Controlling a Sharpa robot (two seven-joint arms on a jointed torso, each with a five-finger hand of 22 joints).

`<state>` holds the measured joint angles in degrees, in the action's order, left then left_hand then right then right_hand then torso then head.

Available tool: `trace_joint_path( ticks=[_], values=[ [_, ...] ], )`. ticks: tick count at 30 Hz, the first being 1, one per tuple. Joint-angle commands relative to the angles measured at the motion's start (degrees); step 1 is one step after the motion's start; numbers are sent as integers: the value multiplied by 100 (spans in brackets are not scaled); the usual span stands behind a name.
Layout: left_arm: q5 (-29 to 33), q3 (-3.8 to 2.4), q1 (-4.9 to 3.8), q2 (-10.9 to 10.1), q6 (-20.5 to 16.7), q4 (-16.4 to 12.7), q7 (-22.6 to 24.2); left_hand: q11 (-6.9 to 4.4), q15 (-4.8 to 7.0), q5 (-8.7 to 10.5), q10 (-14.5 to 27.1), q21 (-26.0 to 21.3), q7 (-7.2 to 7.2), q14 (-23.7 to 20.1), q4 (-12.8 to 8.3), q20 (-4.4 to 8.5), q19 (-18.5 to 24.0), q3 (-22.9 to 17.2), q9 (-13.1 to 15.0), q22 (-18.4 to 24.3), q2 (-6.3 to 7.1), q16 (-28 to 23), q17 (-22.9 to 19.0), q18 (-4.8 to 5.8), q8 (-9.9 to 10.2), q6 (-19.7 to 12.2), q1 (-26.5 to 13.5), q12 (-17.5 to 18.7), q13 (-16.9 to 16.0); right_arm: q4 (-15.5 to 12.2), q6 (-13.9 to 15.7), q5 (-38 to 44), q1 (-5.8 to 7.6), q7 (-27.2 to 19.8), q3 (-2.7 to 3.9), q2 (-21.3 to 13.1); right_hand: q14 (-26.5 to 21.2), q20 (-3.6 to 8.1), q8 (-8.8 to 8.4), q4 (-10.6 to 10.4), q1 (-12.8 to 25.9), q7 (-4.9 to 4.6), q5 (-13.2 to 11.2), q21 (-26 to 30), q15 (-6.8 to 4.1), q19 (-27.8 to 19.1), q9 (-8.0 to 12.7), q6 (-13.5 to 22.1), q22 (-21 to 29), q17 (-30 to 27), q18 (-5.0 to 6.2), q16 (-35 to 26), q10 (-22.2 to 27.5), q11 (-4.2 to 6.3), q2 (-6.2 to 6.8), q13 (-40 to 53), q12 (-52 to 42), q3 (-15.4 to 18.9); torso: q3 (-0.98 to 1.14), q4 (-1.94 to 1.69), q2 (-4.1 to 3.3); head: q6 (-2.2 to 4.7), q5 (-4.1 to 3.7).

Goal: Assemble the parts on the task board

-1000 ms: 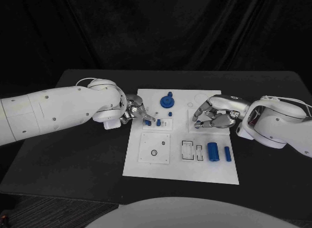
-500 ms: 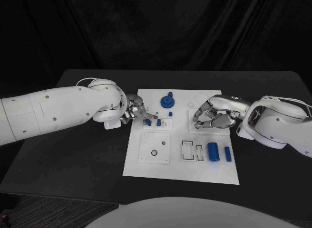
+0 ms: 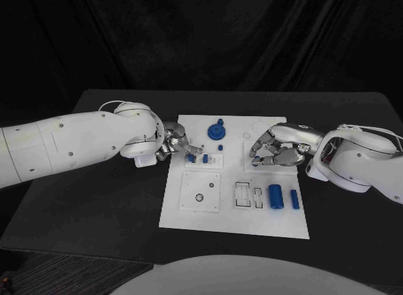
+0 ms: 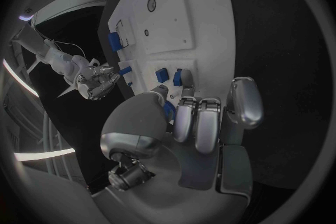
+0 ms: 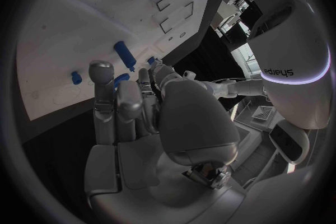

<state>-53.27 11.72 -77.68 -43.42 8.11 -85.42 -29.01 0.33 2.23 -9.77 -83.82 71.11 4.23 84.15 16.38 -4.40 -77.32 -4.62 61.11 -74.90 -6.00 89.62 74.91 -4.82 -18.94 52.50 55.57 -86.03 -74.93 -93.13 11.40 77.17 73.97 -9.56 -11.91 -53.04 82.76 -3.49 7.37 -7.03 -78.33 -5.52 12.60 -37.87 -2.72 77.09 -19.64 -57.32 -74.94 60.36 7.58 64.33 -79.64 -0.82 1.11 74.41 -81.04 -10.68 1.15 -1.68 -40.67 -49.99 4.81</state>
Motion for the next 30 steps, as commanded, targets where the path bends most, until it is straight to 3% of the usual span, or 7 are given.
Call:
trace_joint_path(
  ticks=[1, 5, 8, 12, 30],
  values=[
    [1, 43, 45, 19, 190, -4, -14, 39, -37, -56, -4, -37, 7, 575, -5, -17, 11, 32, -9, -896, -42, 32, 1497, 17, 16, -44, 53, 22, -956, -6, -34, 2, -15, 95, 3, -5, -42, 7, -10, 2, -30, 4, 33, 34, -17, -17, -8, -26, -344, -6, 61, -29, 48, -6, -27, -5, 20, -38, 0, 0, 0, -1, -4],
    [1, 43, 45, 25, 190, -3, -9, 37, -36, -198, -2, -42, 5, 574, 2, -16, 15, 27, -18, -894, -81, 31, 1495, 16, 19, -47, 89, 22, -956, -8, -33, 2, -15, 96, 3, -7, -41, 7, -10, 5, -35, 4, 46, 38, -18, -16, -9, -26, -344, -5, 61, -29, 48, -6, -31, -6, 21, -45, 1, 0, -1, -1, -6],
    [1, 43, 45, 30, 190, -2, -3, 34, -34, -491, 2, -38, 1, 572, -4, -14, 13, 11, -34, -895, -106, 31, 1493, 17, 26, -55, 159, 24, -953, -8, -32, 2, -15, 96, 3, -8, -41, 7, -10, 5, -35, 4, 46, 38, -18, -16, -9, -26, -344, -5, 61, -29, 48, -6, -31, -6, 21, -45, 1, 0, 2, -1, -11],
    [1, 43, 45, 34, 188, -1, 3, 31, -31, -620, 4, -37, -2, 574, -8, -13, 12, -7, -45, -896, -115, 32, 1495, 17, 30, -55, 207, 25, -952, -8, -30, 2, -15, 95, 3, -7, -42, 8, -10, 7, -38, 4, 55, 40, -18, -15, -10, -27, -343, -7, 61, -31, 43, -7, -34, 1, 17, -49, 3, 3, 3, -1, -12],
    [1, 42, 45, 75, 161, 25, 38, 31, -30, -681, -2, -31, 2, 576, 2, -12, 8, -19, -71, -898, -132, 32, 1497, 18, 56, -65, 222, 21, -957, -4, -3, 2, -15, 89, 3, -1, -42, 8, -10, 7, -38, 4, 55, 40, -18, -15, -10, -27, -343, -7, 61, -31, 43, -7, -34, 1, 17, -49, -1, 7, 4, -1, -17]
  ],
)
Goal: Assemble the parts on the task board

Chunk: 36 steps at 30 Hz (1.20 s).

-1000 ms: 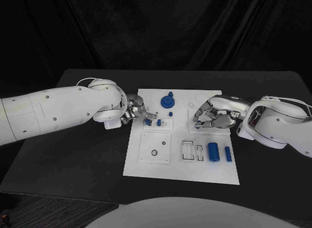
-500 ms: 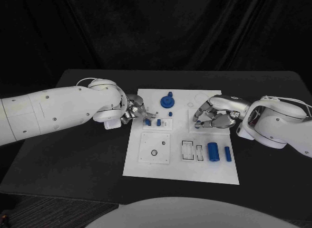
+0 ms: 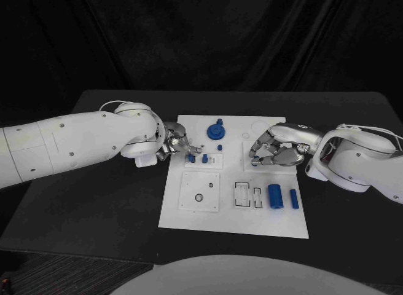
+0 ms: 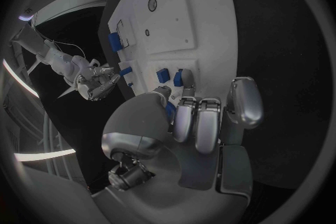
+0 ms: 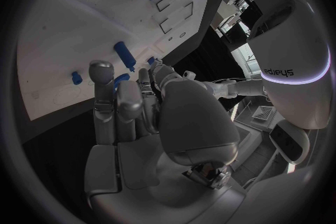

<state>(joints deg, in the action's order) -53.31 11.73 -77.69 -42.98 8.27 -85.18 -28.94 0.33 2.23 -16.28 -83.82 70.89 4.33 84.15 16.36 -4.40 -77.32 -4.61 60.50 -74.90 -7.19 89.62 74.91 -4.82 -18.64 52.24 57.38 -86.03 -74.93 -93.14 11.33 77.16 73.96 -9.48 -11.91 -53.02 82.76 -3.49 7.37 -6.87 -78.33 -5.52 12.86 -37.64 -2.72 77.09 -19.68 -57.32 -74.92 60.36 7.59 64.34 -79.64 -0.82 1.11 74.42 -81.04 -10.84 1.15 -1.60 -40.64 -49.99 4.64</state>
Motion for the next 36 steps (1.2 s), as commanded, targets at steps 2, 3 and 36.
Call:
trace_joint_path(
  ticks=[2, 3, 36],
  values=[
    [5, 41, 47, 33, 146, 4, 32, 31, -31, -34, 1, -14, -8, 573, 4, -12, 12, -21, -15, -896, -17, 31, 1493, 17, 32, -41, 43, 23, -954, -4, 5, 2, -15, 82, 3, -3, -40, 8, -11, -7, -42, 3, 44, 16, -18, -12, -7, -26, -346, -5, 59, -28, 43, -8, -40, -1, 18, -41, -2, 1, 3, -1, 3],
    [5, 41, 47, 33, 147, 6, 32, 31, -31, -34, 1, -14, -8, 573, 4, -12, 12, -21, -15, -896, -17, 31, 1493, 17, 32, -41, 43, 23, -954, -4, 6, 2, -15, 82, 3, -3, -40, 8, -11, -7, -42, 3, 44, 16, -18, -12, -7, -26, -346, -5, 59, -28, 43, -8, -40, -1, 18, -41, -2, 2, 2, -1, 5],
    [6, 39, 35, -47, 29, -1, 94, 43, -39, -51, 23, -29, 6, 558, -127, -17, 27, -167, -234, -892, 211, 22, 1473, 16, 216, 27, 341, 36, -937, -8, 14, 2, -24, 93, 3, -17, -40, 8, -13, -2, -47, 1, 58, 33, -17, -12, -10, -25, -344, -12, 61, -34, 45, -9, -43, -4, 20, -50, -2, -8, -2, -1, 3]
  ],
)
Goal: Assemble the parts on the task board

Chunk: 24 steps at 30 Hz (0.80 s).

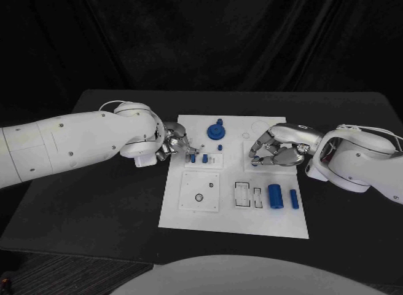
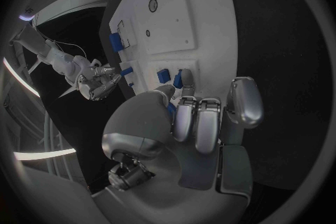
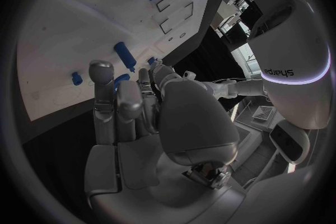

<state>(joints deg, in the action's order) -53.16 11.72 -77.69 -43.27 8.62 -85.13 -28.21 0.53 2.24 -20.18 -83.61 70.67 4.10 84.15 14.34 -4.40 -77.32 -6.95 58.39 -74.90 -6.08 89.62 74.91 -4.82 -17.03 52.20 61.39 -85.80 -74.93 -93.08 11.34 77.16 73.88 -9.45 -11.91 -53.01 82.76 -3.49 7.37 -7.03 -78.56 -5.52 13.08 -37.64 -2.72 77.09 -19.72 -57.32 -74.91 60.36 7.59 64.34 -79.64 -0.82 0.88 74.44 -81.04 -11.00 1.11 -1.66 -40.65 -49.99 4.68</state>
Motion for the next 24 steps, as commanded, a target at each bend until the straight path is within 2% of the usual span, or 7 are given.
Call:
trace_joint_path(
  ticks=[1, 5, 8, 15, 19, 22, 24],
  values=[
    [-9, 40, 21, -32, -29, -17, 36, 25, -43, 633, 1, -9, 34, 560, 137, -21, 27, 129, -31, -891, 131, 24, 1477, 16, 57, 50, -95, 13, -936, -17, 11, 2, -16, 96, 3, -24, -40, 8, -13, 14, -24, 1, 36, 33, -17, -12, -6, -25, -345, -12, 61, -34, 45, -9, -21, -6, 21, -34, 3, -2, 0, -1, 1],
    [-9, 40, -91, -77, -62, -40, 97, 34, -50, 1393, -17, 6, 40, 565, 224, -27, 10, 431, -33, -895, 216, 26, 1483, 17, 44, 91, -212, 4, -943, -30, 15, 2, -15, 116, 3, -45, -40, 8, -13, 13, -23, 1, 36, 34, -17, -11, -6, -25, -345, -13, 61, -35, 49, -10, -20, -11, 24, -34, 4, 1, 2, -1, 6],
    [-9, 39, -252, -84, -21, 4, 186, 34, -50, 1653, -22, 11, 43, 567, 231, -30, 2, 581, -29, -897, 233, 27, 1485, 19, 33, 103, -276, 2, -945, -39, 21, 2, -14, 130, 3, -60, -40, 8, -13, 13, -23, 1, 36, 34, -17, -11, -6, -25, -345, -13, 61, -35, 49, -10, -20, -11, 24, -34, 3, 4, 4, -1, 9],
    [-9, 39, -644, 34, 641, 341, 512, 24, -44, 1715, -42, -27, 26, 569, 207, -27, 25, 694, -14, -886, 266, 28, 1488, 11, 6, 131, -105, -7, -960, -39, -10, 2, -12, 177, 3, -62, -38, 8, -11, 11, -18, 0, 35, 28, -17, -9, -8, -29, -347, -7, 59, -29, 48, -11, -19, -9, 23, -33, 9, 9, 15, -1, 11],
    [187, 39, -753, 230, 1199, 707, 528, 18, -41, 1698, -36, -22, 17, 567, 154, -24, 29, 709, -17, -894, 245, 27, 1486, 18, 6, 141, 237, -1, -960, -36, -24, 2, -11, 199, 3, -47, -39, 8, -2, 10, -18, 2, 39, 41, -16, -10, -13, -45, -345, -14, 61, -35, 50, -12, -22, -13, 25, -36, 21, 9, 15, -1, 6],
    [450, 39, -787, 373, 1503, 967, 449, 19, -47, 1673, -22, -59, 17, 558, 49, -25, 64, 616, -29, -888, 139, 22, 1474, 12, 23, 133, 510, 8, -956, -42, -28, 2, -11, 205, 3, -49, -37, 8, 2, 14, -22, 4, 43, 38, -15, -7, -16, -53, -346, -10, 60, -32, 47, -12, -24, -9, 23, -40, 22, 7, 8, -1, -16],
    [584, 39, -799, 452, 1649, 1110, 398, 20, -48, 1498, -30, -55, 15, 568, 17, -27, 66, 579, -40, -891, 98, 28, 1487, 14, 37, 124, 597, 1, -969, -44, -37, 2, -11, 211, 3, -55, -37, 8, 6, 28, -42, 6, 65, 37, -16, -3, -20, -61, -348, -13, 59, -34, 44, -10, -30, -6, 21, -56, 26, 0, 9, -1, -43]
  ],
)
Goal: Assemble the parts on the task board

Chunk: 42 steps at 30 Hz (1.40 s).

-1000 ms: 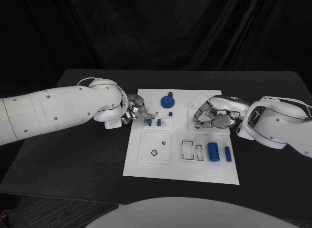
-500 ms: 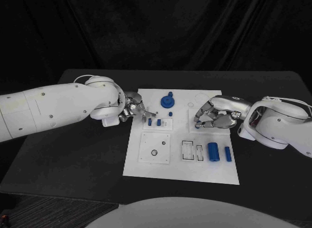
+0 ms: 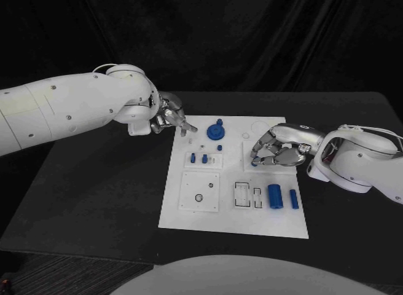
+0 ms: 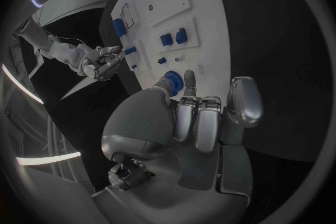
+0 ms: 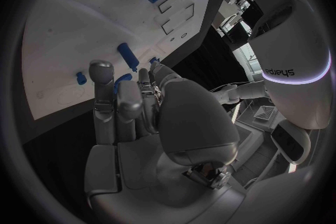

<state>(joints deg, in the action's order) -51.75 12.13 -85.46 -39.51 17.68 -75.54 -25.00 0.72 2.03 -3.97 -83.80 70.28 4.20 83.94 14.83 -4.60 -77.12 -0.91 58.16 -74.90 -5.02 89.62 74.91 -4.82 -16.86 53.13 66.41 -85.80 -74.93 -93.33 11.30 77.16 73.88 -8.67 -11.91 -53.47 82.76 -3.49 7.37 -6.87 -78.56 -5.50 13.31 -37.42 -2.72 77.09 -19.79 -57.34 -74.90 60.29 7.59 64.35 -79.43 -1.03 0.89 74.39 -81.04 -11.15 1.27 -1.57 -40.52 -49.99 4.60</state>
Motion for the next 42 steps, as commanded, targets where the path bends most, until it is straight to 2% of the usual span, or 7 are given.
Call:
trace_joint_path(
  ticks=[1, 8, 14, 19, 29, 34, 42],
  values=[
    [493, -2, -26, 109, 795, 210, 57, 1, -28, -127, -9, -22, 5, 586, -32, -7, 51, -25, -17, -889, -10, 27, 1485, 13, 20, 31, 95, 2, -967, -19, -38, 2, -10, 136, 3, -12, -36, 9, 7, 20, -53, 3, 57, 23, -17, -3, -15, -61, -347, -8, 60, -35, 24, 11, -33, -3, 22, -49, 12, -8, -6, -1, -39],
    [767, -2, -37, 360, 1099, 630, -76, 7, -32, -192, -34, -13, 14, 599, 14, -10, 48, -1, -27, -893, -22, 34, 1501, 16, 26, 47, 54, -17, -994, -9, -47, 2, -10, 141, 3, -11, -32, 10, 9, 44, -82, 0, 128, 30, -16, 4, -23, -65, -350, -3, 59, -29, 28, 9, -41, -8, 26, -79, 12, -5, -16, -1, -37],
    [865, -2, -34, 575, 1462, 957, -350, -20, -18, -179, -112, 50, -32, 606, 87, -4, 9, 100, 45, -911, 7, 38, 1509, 26, -88, 238, -66, -73, -1067, -12, -14, 2, -11, 117, 3, 2, -32, 10, 8, 45, -81, -3, 153, 39, -16, 5, -25, -64, -349, -6, 60, -31, 26, 8, -44, -5, 24, -86, -16, 7, -40, -1, 49],
    [886, -2, -32, 607, 1581, 958, -494, -40, -1, -143, -152, 88, -59, 606, 97, 8, -17, 152, 97, -921, 38, 38, 1509, 33, -146, 315, -109, -100, -1103, -41, 16, 2, -12, 89, 3, -24, -29, 7, 6, 12, -26, -12, 166, 43, -10, 12, -29, -62, -352, -3, 58, -26, 21, -2, -34, -1, 21, -72, -12, -1, -34, -1, -8],
    [895, -2, -1, 624, 1638, 897, -678, -54, 13, -41, -170, 110, -70, 606, 108, 22, -34, 196, 123, -926, 51, 38, 1509, 36, -157, 330, -149, -113, -1119, -87, 83, 2, -12, 28, 3, -40, -22, 3, 4, -55, 76, -12, 160, 48, -6, 24, -36, -65, -357, 6, 56, -15, 9, -4, -22, 11, 11, -47, -27, 19, -28, -1, 25],
    [895, -1, 68, 634, 1623, 887, -724, -55, 16, -18, -176, 116, -69, 606, 112, 24, -38, 202, 122, -927, 45, 38, 1509, 37, -144, 316, -159, -116, -1123, -98, 94, 2, -13, 17, 3, -49, -23, 3, 3, -63, 87, -11, 158, 48, -6, 25, -37, -65, -357, -2, 56, -22, 10, -4, -24, 8, 12, -46, -4, 2, -3, -1, -1],
    [895, -1, 162, 684, 1569, 909, -686, -23, -2, -153, -167, 112, -18, 606, 48, 22, -30, 190, -85, -921, -19, 38, 1509, 38, 196, 216, -108, -109, -1121, -103, 98, 2, -13, 13, 3, -51, -22, 2, 3, -71, 96, -11, 159, 54, -6, 25, -37, -66, -357, 1, 57, -18, 8, -5, -27, 10, 10, -45, -8, 16, -18, -1, 24]
  ],
)
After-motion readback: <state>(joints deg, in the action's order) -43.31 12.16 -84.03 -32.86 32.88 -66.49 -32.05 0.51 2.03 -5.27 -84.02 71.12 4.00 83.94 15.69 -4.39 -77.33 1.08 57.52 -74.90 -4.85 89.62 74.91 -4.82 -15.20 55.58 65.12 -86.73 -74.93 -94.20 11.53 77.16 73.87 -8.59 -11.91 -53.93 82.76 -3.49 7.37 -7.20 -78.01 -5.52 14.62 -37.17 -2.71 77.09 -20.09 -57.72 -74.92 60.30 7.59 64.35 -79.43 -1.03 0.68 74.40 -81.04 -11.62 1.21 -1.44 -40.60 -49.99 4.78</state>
